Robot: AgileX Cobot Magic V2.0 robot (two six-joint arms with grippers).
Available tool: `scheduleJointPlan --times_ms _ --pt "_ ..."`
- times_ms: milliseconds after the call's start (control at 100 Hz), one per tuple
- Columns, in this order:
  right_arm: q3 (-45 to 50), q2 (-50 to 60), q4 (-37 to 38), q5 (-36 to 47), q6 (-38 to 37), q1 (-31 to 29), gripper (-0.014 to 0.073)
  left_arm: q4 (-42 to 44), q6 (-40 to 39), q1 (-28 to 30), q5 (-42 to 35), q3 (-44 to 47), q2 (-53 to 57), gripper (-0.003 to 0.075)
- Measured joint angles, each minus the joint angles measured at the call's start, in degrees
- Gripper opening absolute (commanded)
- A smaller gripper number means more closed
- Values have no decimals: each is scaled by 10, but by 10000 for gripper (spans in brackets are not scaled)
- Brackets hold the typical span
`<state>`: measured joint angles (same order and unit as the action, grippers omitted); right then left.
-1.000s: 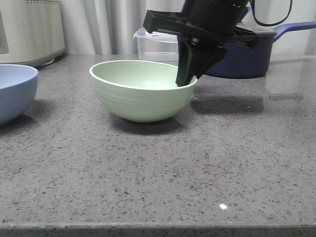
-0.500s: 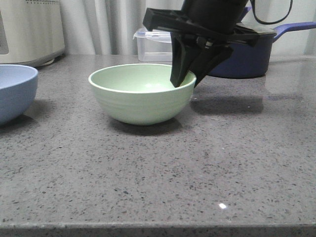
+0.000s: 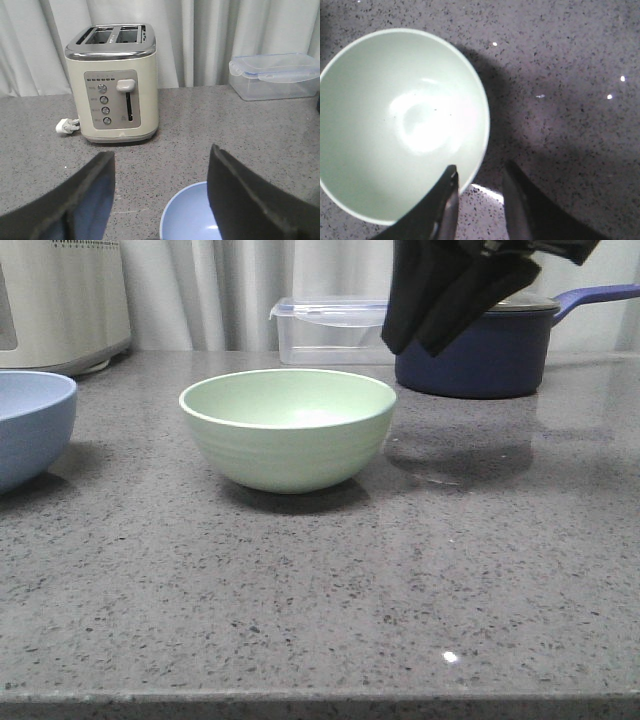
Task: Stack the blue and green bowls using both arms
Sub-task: 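Open the right gripper and raise it beside the green bowl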
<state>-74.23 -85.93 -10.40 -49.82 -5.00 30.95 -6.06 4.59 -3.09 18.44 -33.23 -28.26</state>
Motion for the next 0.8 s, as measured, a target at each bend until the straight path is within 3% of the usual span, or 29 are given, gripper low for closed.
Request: scheduleJointPlan --times_ms 170,310,800 --pt "28 10 0 3 5 0 8 0 0 0 0 0 0 409" --pt "50 10 0 10 6 0 -60 0 0 0 0 0 0 409" --pt "132 10 -6 94 7 21 -71 0 0 0 0 0 0 409"
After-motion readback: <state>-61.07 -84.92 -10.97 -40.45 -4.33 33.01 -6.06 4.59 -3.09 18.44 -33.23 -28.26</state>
